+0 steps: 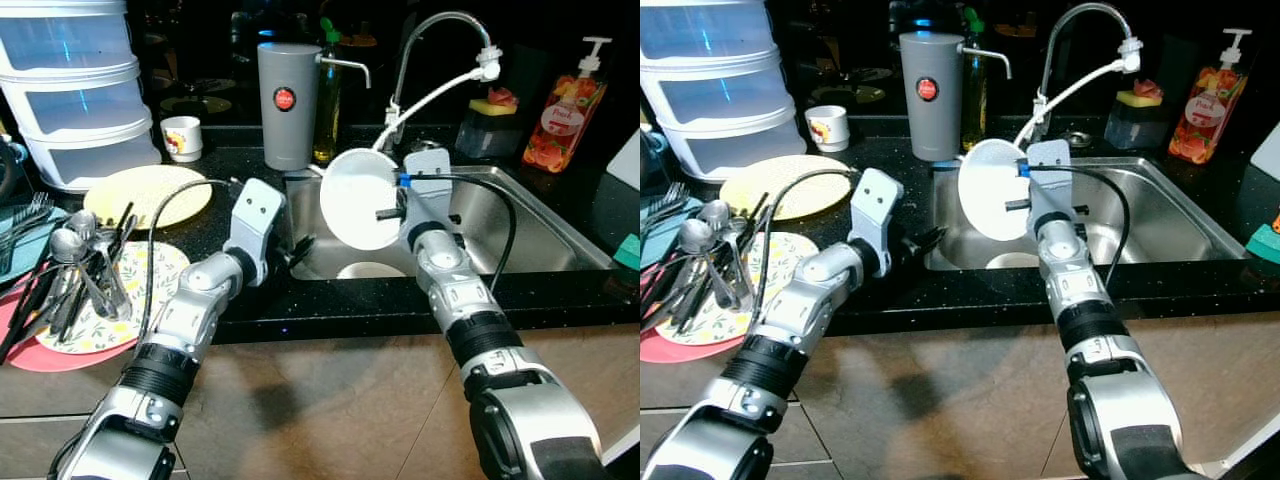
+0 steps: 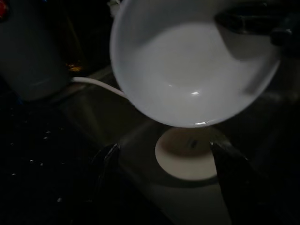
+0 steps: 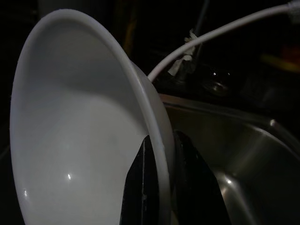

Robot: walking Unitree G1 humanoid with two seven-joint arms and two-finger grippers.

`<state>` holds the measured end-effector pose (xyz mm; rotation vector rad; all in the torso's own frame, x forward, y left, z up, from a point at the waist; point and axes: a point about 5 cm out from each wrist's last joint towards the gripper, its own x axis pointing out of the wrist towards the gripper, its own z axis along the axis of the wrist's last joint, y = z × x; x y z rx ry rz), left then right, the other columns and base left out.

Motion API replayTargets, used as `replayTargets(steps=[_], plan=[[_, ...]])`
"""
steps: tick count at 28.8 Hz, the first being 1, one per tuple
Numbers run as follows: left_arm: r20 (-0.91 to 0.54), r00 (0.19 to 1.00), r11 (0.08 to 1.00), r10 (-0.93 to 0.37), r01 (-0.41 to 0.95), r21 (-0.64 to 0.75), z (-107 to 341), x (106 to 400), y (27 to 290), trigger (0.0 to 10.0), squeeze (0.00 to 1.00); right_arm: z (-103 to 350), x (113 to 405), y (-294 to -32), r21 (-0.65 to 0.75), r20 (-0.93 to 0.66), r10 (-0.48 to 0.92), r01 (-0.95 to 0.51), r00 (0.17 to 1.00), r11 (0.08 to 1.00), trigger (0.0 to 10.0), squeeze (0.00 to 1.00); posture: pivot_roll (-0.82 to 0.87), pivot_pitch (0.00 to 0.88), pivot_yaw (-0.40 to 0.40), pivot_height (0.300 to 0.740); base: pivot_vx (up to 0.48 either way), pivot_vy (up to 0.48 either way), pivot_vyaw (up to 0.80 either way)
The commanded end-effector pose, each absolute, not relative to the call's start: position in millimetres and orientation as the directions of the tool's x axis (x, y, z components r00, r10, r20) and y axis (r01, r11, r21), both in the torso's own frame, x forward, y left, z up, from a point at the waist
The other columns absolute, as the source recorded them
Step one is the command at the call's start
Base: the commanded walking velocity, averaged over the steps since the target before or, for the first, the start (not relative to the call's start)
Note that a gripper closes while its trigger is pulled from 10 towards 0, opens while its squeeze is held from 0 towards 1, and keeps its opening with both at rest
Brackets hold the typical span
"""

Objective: Kitchen organization

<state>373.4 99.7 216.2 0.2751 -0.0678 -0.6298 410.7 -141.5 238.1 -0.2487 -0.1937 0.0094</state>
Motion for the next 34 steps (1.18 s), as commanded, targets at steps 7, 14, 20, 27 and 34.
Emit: replayTargets(steps=[7, 14, 20, 27, 34], plan=[[-0.096, 0.8, 0.731, -0.593, 0.585, 0.352, 221.7, 370.6, 100.3, 10.0, 0.0, 208.3, 404.8, -116.6, -0.343, 0.066, 0.218, -0.183, 0.974, 0.921, 10.0, 0.0, 0.05, 0.022, -0.025, 0.74, 0.0, 0.0, 0.0], [-0.162, 0.817, 0.729, -0.553, 0.568, 0.382, 221.5, 369.7, 106.1, 10.0, 0.0, 203.7, 404.1, -114.3, -0.344, 0.046, 0.232, -0.203, 0.972, 0.917, 10.0, 0.0, 0.05, 0.021, -0.024, 0.74, 0.0, 0.0, 0.0], [-0.135, 0.83, 0.796, -0.541, 0.557, 0.239, 224.6, 367.7, 106.7, 10.0, 0.0, 208.9, 404.3, -116.1, -0.329, 0.079, 0.213, -0.177, 0.974, 0.928, 10.0, 0.4, 0.05, 0.028, -0.041, 0.74, 0.0, 0.0, 0.0], [-0.12, 0.909, 0.88, -0.399, 0.416, 0.229, 229.0, 372.7, 126.7, 10.0, 0.0, 236.3, 407.6, -128.7, -0.198, 0.213, 0.11, -0.067, 0.971, 0.978, 10.0, 0.0, 0.05, 0.032, -0.054, 0.74, 0.0, 0.0, 0.0], [-0.051, 0.995, 0.978, -0.082, 0.09, 0.186, 251.1, 378.5, 165.9, 10.0, 0.0, 257.2, 403.2, -107.1, -0.188, 0.248, 0.264, -0.221, 0.932, 0.957, 10.0, 0.0, 0.05, 0.037, -0.056, 0.74, 0.0, 0.0, 0.0]])
